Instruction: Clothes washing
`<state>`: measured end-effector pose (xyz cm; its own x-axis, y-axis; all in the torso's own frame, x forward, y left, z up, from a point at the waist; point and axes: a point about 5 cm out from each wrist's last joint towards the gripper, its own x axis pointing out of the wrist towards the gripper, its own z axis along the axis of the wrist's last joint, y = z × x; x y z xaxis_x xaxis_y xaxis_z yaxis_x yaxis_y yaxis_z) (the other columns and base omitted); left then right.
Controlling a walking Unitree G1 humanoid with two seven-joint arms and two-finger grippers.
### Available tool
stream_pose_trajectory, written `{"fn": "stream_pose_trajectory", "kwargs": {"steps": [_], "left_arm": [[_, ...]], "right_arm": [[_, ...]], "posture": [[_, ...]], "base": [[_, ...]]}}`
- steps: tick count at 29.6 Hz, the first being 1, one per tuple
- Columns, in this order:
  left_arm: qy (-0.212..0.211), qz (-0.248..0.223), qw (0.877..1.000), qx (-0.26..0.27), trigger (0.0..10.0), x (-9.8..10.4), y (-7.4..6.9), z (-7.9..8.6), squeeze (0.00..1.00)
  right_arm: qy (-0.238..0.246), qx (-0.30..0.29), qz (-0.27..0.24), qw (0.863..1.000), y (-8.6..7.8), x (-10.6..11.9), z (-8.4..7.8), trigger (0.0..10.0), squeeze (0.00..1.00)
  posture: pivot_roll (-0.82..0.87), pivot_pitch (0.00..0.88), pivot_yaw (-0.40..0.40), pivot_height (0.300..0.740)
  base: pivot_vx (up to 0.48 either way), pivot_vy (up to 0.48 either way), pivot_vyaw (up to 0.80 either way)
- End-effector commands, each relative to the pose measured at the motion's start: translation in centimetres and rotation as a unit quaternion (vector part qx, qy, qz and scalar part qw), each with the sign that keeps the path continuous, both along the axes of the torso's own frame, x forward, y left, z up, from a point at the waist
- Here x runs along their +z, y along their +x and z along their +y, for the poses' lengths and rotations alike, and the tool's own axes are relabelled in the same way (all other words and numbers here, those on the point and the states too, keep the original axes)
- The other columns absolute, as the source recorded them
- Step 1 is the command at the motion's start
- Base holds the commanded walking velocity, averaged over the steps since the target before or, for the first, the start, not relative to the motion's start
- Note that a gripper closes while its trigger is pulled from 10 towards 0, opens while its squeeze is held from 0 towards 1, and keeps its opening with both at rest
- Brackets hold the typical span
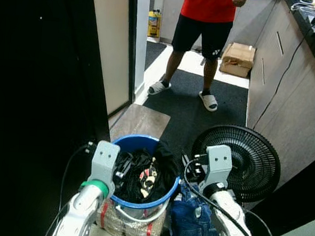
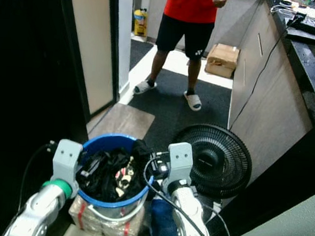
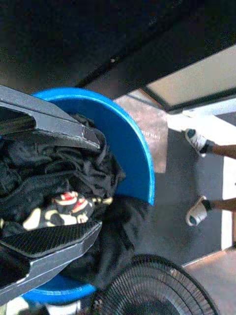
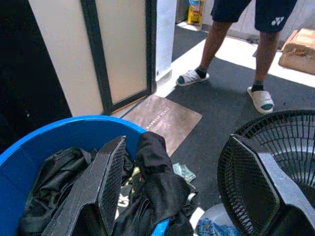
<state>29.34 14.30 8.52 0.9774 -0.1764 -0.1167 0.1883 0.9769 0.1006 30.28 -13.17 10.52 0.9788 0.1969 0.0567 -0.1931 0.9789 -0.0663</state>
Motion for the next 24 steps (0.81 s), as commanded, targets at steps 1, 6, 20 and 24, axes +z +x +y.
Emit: {"fn": "stream_pose_trajectory", "kwargs": {"steps": [1,6,20,24], "left_arm": [[0.014,0.001,1.000,0.014,10.0,-0.7,-0.1,0.9,0.00],[0.002,-0.011,1.000,0.026,10.0,-0.3,0.3,1.0,0.00],[-0.003,-0.031,0.999,0.034,10.0,0.0,0.3,0.9,0.00],[-0.002,-0.033,0.999,0.035,10.0,0.0,0.4,1.0,0.00]], "right_arm": [[-0.002,0.018,-0.011,1.000,0.3,0.2,1.0,10.0,0.00],[-0.002,0.037,-0.022,0.999,0.8,0.6,2.1,10.0,0.00],[-0.004,0.037,-0.033,0.999,1.2,0.9,2.4,10.0,0.00],[-0.002,0.035,-0.036,0.999,1.3,1.0,2.4,10.0,0.00]], "posture": [[0.00,0.084,0.012,0.740],[0.01,0.078,-0.001,0.740],[0.03,0.088,-0.018,0.700],[0.03,0.092,-0.015,0.690]], "base": [[0.000,0.000,0.00],[0.000,0.000,0.00],[0.000,0.000,0.00],[0.000,0.000,0.00]]}}
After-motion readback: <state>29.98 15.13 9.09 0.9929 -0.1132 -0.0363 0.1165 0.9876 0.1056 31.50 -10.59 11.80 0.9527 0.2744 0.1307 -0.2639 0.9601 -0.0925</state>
